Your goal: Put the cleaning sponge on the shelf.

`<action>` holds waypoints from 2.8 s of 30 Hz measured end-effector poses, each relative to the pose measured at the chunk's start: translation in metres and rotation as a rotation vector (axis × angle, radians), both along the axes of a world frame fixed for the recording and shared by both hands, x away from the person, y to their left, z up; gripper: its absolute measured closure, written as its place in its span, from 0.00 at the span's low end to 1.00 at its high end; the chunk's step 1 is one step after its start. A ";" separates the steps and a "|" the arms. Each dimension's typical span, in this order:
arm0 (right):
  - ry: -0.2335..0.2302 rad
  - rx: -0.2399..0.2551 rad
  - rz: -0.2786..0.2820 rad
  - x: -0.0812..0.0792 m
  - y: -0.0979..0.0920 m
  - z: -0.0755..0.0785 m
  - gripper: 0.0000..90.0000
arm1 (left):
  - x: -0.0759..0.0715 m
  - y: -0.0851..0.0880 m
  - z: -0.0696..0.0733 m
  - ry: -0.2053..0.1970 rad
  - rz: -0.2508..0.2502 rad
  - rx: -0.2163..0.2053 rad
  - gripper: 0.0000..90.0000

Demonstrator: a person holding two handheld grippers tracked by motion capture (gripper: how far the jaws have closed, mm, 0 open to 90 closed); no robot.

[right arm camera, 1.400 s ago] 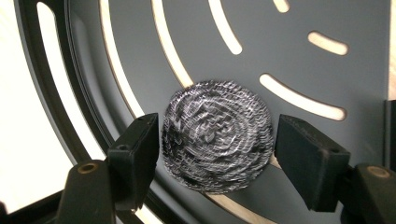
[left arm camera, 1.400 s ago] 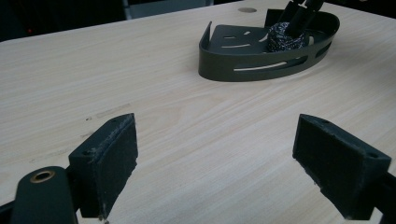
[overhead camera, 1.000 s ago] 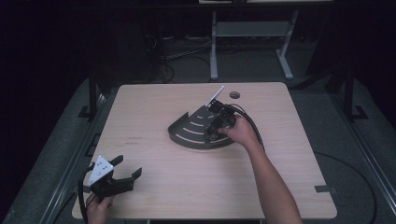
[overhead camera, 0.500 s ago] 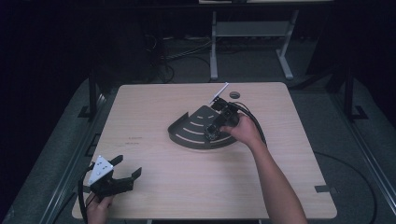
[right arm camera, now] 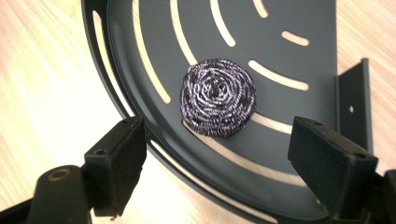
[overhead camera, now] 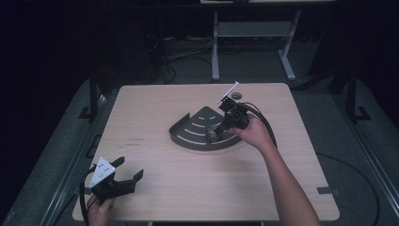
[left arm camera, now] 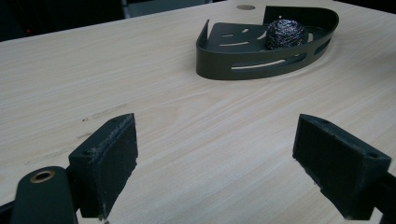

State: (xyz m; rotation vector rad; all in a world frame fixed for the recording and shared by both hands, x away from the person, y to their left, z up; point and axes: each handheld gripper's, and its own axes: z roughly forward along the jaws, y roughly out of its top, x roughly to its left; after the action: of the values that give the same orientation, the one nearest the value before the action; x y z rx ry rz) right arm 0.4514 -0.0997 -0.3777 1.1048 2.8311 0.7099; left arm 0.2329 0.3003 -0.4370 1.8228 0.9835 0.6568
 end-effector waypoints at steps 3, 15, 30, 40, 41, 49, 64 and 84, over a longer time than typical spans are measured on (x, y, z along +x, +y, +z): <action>-0.004 0.007 -0.011 -0.003 -0.005 0.001 0.21 | 0.000 0.000 0.000 0.002 -0.003 -0.005 0.15; 0.005 0.012 -0.035 -0.010 -0.026 0.001 0.19 | 0.000 0.000 0.000 0.001 -0.002 -0.002 0.15; -0.007 0.012 -0.040 -0.021 -0.037 0.000 0.18 | 0.000 0.000 0.000 -0.001 -0.003 0.002 0.15; -0.014 0.014 -0.039 -0.028 -0.045 -0.001 0.18 | 0.000 0.000 0.000 0.000 -0.004 0.003 0.15; -0.017 0.015 -0.041 -0.029 -0.046 -0.001 0.18 | 0.000 0.000 0.000 -0.001 -0.003 0.003 0.15; -0.016 0.013 -0.047 -0.034 -0.053 -0.004 0.18 | 0.000 0.000 0.000 0.000 -0.002 0.003 0.15; -0.013 0.012 -0.055 -0.045 -0.067 -0.005 0.18 | 0.000 -0.001 0.000 0.001 -0.005 0.007 0.15; -0.003 0.016 -0.076 -0.059 -0.087 -0.018 0.18 | 0.000 -0.002 -0.001 0.005 -0.006 0.006 0.15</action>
State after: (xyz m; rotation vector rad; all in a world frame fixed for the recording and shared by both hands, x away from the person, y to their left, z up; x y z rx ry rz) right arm 0.3921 -0.1863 -0.3954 1.2054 2.7687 0.7299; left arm 0.2332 0.2985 -0.4376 1.8326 0.9797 0.6527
